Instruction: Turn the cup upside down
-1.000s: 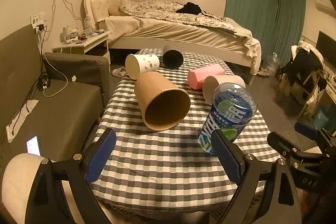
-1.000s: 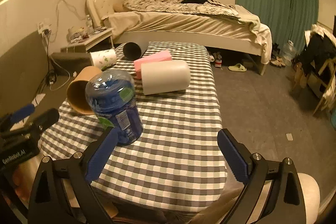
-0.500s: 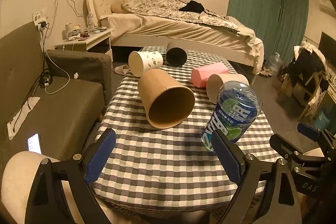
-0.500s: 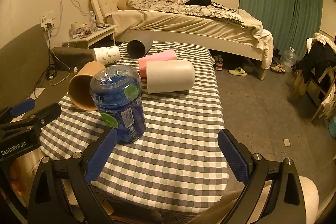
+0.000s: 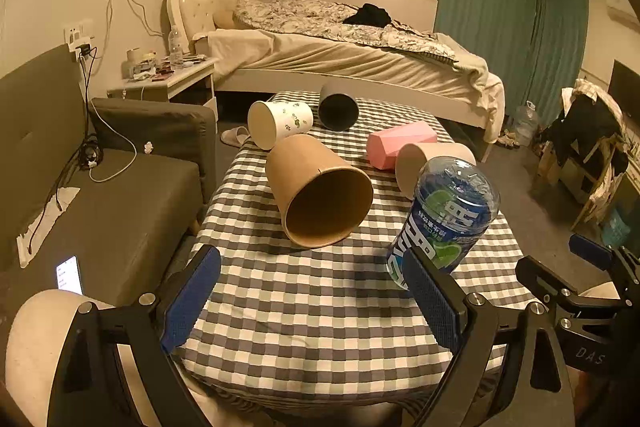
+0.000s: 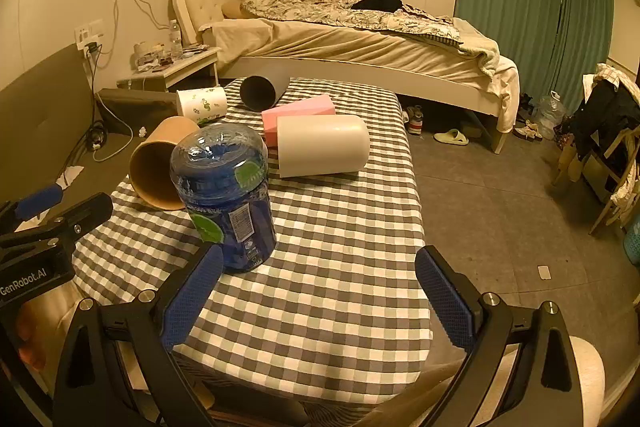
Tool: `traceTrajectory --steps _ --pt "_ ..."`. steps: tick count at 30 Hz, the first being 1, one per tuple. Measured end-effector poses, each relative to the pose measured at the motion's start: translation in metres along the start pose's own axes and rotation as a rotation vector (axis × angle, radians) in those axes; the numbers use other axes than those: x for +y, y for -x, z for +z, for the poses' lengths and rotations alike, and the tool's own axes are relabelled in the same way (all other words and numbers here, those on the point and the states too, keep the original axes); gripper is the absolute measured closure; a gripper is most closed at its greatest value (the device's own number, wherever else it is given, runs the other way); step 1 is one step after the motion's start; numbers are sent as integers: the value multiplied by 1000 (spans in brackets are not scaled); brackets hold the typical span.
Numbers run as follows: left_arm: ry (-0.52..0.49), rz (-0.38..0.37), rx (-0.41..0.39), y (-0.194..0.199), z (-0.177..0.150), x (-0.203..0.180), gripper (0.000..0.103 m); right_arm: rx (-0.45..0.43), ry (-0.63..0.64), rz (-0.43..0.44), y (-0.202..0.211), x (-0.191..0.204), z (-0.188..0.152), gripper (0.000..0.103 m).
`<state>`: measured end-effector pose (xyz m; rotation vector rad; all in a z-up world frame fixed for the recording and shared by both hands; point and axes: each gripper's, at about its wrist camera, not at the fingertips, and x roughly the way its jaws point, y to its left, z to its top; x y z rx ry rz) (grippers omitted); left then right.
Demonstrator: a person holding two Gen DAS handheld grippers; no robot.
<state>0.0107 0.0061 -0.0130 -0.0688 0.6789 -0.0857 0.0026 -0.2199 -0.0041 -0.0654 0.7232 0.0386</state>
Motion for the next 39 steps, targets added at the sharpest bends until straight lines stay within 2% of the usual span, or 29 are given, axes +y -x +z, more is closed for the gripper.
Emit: traceTrajectory --steps 39 --pt "-2 0 2 1 0 -1 8 8 5 -4 -3 -2 -1 6"
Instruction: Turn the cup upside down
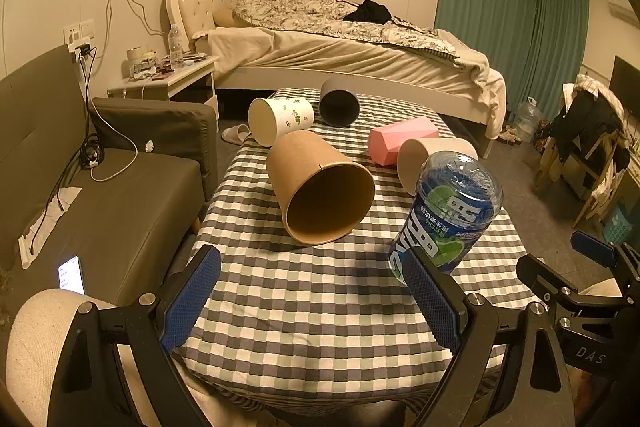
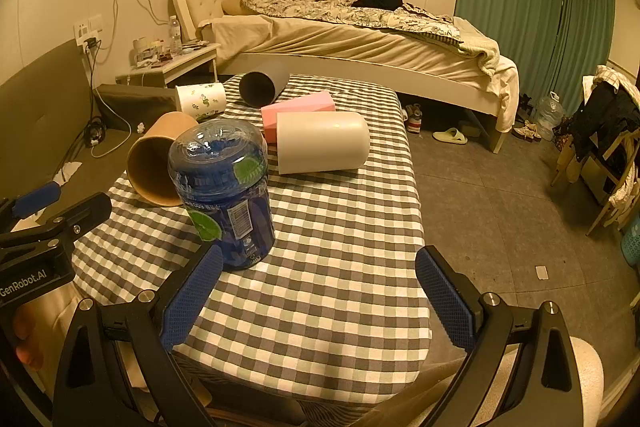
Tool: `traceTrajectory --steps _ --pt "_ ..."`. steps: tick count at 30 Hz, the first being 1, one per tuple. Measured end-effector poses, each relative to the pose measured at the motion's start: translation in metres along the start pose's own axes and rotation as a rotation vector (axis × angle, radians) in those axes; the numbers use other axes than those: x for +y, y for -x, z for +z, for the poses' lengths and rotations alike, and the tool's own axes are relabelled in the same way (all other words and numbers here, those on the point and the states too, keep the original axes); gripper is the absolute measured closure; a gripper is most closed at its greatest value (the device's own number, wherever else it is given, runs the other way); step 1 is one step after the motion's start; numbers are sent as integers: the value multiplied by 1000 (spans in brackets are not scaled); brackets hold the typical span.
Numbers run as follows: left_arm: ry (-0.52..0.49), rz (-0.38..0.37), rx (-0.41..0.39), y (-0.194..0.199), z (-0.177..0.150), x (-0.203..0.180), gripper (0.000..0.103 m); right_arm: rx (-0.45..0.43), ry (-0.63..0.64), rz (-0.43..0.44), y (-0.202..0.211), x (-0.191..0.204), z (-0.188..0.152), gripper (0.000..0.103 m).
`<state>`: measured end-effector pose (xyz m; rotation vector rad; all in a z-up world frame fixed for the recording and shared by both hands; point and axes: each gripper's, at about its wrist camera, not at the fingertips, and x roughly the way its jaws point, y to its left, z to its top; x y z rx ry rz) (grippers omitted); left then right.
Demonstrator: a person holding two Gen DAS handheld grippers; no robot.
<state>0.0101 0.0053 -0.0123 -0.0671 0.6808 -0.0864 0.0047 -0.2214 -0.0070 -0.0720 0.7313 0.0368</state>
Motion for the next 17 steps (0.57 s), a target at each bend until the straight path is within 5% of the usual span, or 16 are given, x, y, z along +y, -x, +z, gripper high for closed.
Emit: traceTrajectory --steps 17 --pt "-8 1 -10 3 -2 3 8 3 2 -2 -3 1 -1 6"
